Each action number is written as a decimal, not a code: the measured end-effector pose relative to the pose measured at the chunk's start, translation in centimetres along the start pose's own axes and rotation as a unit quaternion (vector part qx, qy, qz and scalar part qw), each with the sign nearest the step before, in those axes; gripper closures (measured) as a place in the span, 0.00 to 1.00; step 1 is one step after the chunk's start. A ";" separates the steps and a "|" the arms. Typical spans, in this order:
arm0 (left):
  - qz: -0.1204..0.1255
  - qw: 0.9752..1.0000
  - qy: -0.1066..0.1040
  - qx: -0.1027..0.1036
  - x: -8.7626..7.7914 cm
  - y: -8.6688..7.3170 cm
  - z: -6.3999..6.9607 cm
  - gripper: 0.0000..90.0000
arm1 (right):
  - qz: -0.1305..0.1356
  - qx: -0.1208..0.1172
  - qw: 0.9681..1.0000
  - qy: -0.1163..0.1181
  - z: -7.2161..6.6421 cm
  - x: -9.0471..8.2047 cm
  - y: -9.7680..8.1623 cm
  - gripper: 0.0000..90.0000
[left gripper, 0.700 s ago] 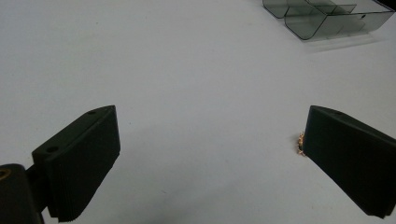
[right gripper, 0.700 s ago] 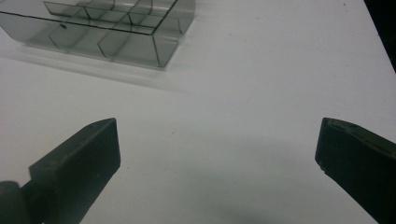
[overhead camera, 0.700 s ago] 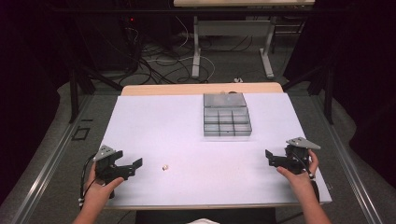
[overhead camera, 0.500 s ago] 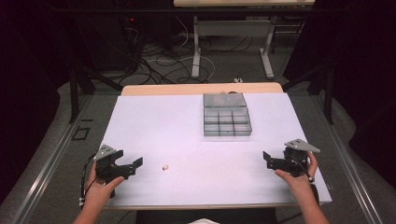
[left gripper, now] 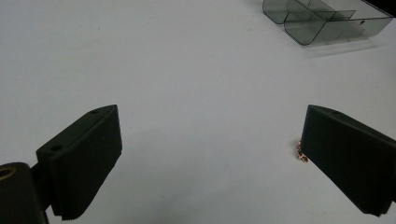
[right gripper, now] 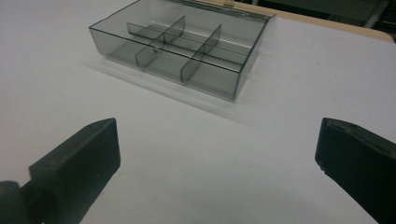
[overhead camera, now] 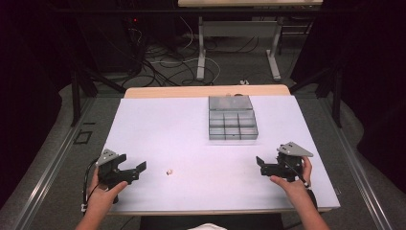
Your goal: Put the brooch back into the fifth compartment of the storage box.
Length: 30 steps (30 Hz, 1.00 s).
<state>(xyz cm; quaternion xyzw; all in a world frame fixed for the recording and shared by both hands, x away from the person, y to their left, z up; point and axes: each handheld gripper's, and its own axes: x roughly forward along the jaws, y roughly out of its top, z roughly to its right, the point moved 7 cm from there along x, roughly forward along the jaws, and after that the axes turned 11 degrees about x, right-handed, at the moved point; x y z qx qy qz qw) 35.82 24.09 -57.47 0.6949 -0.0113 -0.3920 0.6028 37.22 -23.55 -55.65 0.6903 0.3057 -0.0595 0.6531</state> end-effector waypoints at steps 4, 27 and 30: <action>0.003 1.000 0.001 0.005 -0.3 -0.1 0.2 0.06 | -0.005 -0.009 1.000 0.008 -1.1 0.4 0.0 0.00; 0.017 1.000 0.022 0.007 -1.3 -0.6 -0.2 0.01 | -0.028 -0.046 0.994 0.094 -8.5 3.0 0.7 0.02; 0.018 1.000 0.021 0.006 -1.3 -0.6 -0.1 0.00 | -0.029 -0.051 0.993 0.104 -9.5 3.3 0.8 0.03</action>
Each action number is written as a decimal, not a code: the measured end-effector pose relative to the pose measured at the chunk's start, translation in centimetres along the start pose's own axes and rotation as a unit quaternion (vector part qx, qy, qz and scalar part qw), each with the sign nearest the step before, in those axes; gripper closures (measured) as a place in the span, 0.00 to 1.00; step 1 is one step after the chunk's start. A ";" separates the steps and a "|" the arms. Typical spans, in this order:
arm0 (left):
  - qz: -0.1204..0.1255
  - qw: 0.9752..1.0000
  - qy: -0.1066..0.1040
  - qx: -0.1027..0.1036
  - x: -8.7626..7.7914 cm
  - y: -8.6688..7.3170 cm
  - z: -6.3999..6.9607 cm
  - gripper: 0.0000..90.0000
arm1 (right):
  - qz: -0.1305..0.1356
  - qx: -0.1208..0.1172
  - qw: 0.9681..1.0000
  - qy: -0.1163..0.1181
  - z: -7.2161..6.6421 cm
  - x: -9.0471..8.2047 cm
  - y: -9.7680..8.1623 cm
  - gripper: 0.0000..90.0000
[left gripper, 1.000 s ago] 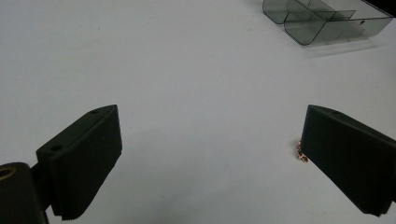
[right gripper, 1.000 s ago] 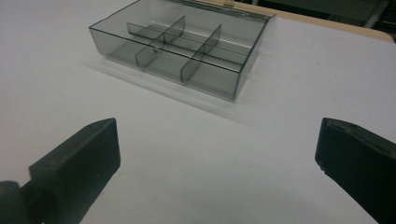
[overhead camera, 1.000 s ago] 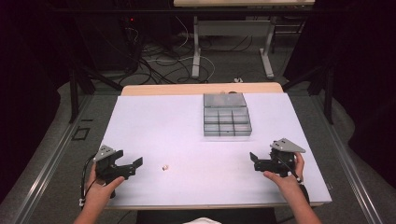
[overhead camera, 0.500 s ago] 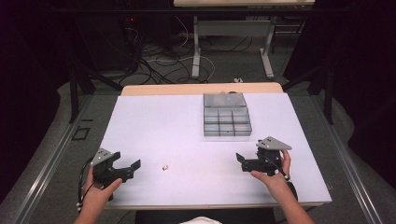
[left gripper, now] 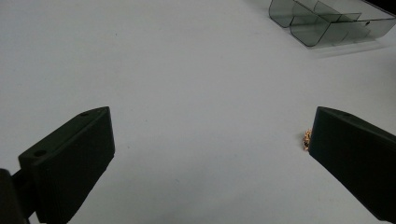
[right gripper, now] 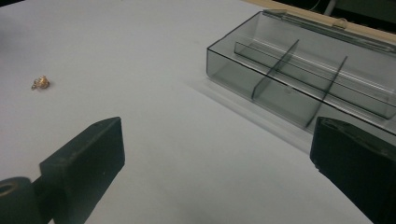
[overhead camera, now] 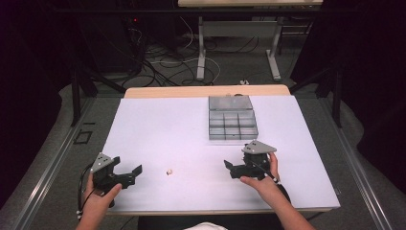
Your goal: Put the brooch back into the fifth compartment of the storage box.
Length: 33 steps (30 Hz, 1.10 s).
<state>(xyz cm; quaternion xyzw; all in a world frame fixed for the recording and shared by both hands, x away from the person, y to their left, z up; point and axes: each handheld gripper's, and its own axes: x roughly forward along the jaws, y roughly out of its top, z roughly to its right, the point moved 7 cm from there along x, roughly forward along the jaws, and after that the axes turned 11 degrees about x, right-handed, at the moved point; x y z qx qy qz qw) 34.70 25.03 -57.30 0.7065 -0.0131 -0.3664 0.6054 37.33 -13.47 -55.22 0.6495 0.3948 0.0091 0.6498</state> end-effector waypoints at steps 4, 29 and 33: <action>0.002 1.000 0.000 0.005 0.0 0.0 0.0 0.00 | 0.002 -0.003 1.000 0.014 -1.3 0.7 0.4 0.05; 0.003 1.000 -0.004 -0.003 -0.2 0.0 -0.3 0.01 | -0.014 -0.034 0.997 0.075 -7.3 4.3 2.1 0.16; 0.003 1.000 -0.004 -0.003 -0.2 0.0 -0.3 0.01 | -0.016 -0.048 0.995 0.085 -8.4 5.0 2.3 0.16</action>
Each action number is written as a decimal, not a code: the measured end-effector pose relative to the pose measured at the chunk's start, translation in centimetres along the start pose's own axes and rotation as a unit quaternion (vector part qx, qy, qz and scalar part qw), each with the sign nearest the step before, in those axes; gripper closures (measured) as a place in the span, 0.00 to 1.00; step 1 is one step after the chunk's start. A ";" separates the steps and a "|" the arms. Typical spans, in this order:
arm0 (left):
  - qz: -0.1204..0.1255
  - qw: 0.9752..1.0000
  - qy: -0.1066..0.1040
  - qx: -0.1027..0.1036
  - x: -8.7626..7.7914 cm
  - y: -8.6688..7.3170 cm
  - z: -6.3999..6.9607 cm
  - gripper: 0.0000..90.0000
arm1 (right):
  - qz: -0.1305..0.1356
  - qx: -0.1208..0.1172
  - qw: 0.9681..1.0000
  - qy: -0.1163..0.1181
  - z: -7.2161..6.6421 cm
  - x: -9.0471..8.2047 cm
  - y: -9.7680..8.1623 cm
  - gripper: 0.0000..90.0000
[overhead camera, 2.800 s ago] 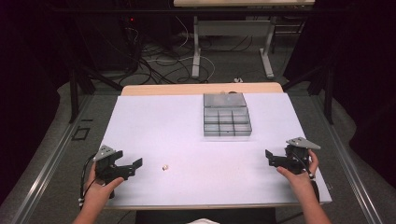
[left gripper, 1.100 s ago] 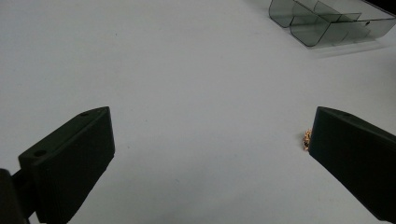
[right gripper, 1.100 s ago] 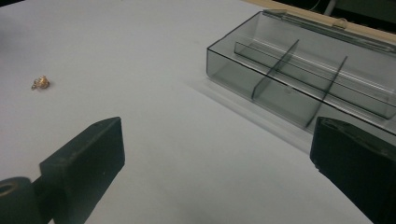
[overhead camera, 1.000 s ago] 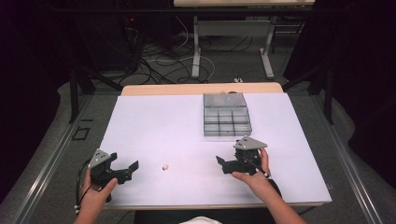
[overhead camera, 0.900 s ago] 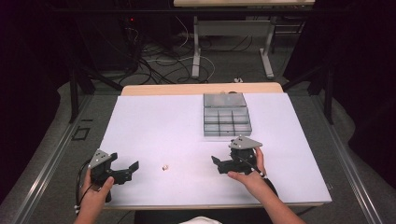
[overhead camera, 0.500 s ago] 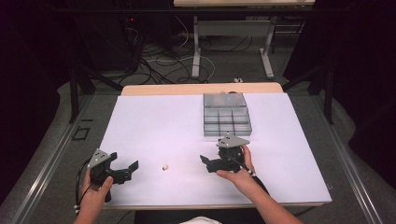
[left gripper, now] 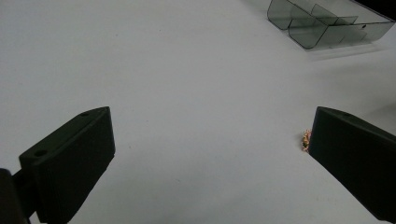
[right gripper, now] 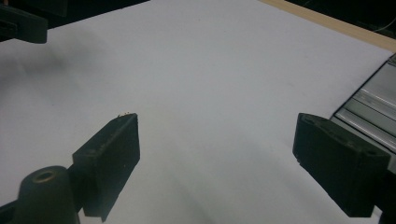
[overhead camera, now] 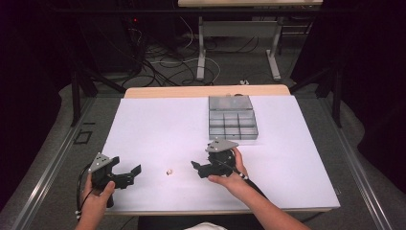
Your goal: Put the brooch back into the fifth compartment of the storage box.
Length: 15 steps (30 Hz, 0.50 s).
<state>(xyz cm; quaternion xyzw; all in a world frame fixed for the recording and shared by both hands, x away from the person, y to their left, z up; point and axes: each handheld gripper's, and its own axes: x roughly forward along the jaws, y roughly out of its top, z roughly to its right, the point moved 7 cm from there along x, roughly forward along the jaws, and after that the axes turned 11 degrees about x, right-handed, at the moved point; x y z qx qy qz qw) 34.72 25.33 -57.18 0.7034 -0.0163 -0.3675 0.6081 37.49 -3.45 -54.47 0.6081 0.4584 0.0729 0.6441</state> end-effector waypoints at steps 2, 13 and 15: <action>0.001 1.000 0.000 -0.002 0.0 0.0 0.0 0.01 | -0.007 -0.005 1.000 0.005 -0.4 0.3 0.1 0.16; 0.003 1.000 0.003 -0.002 0.0 0.0 -0.1 0.01 | -0.020 -0.023 0.999 0.026 -2.3 2.2 0.6 0.17; 0.003 1.000 0.002 -0.002 0.0 0.0 -0.1 0.01 | -0.014 -0.027 0.999 0.029 -2.5 2.6 0.8 0.17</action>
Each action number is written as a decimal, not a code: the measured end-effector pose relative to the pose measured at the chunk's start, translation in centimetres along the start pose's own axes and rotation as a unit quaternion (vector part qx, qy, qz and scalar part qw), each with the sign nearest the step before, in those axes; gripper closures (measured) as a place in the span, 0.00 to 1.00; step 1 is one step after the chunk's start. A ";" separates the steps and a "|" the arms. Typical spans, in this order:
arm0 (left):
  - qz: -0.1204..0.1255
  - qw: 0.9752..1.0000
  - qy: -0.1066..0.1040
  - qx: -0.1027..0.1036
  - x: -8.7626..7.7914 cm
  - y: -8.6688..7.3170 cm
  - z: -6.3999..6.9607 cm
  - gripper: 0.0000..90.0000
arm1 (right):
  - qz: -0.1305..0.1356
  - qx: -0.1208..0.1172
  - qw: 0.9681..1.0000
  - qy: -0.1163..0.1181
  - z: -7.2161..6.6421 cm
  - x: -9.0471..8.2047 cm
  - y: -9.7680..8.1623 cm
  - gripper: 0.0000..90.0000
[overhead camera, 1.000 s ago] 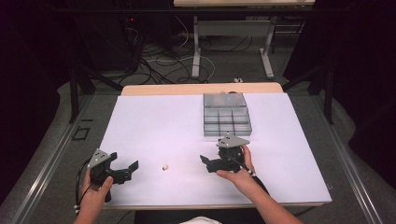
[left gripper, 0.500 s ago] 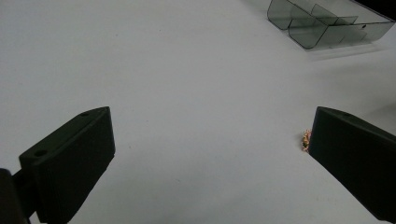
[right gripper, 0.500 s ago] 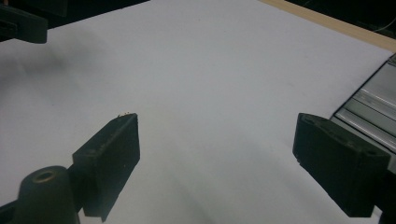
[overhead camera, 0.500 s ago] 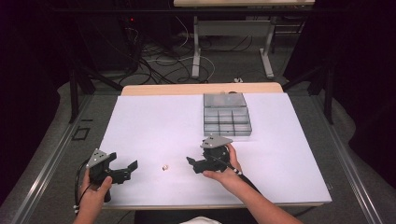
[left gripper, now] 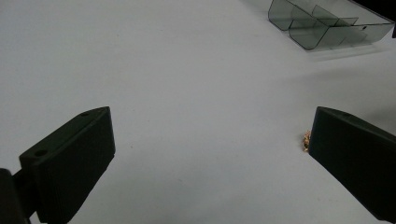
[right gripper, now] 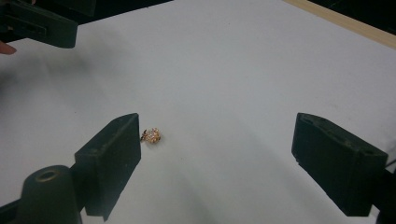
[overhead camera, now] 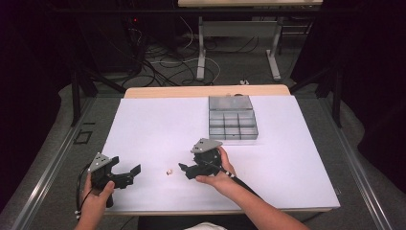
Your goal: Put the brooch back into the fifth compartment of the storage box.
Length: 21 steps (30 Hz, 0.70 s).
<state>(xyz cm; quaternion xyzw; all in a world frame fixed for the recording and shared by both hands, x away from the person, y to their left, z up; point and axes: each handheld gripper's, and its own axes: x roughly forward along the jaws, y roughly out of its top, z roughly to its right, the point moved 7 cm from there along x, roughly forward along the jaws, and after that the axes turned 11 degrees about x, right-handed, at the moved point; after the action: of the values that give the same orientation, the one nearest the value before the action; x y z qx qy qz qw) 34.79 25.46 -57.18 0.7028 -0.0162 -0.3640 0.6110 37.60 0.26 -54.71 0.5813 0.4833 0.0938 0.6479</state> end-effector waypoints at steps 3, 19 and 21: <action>0.001 1.000 0.000 -0.001 0.0 0.0 0.0 0.01 | -0.006 -0.002 1.000 0.006 -0.3 0.4 0.1 0.19; 0.003 1.000 0.001 -0.001 -0.1 0.0 -0.1 0.01 | -0.034 -0.004 0.999 0.023 -1.7 2.9 -0.1 0.27; 0.003 1.000 0.001 -0.001 -0.1 0.0 -0.1 0.01 | -0.043 -0.002 0.999 0.024 -1.7 3.1 -0.2 0.28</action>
<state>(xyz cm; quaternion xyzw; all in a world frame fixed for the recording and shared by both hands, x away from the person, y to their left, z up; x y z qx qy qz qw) 34.80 25.61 -57.13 0.7023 -0.0173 -0.3618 0.6128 37.88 3.48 -56.28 0.5562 0.5229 0.0808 0.6408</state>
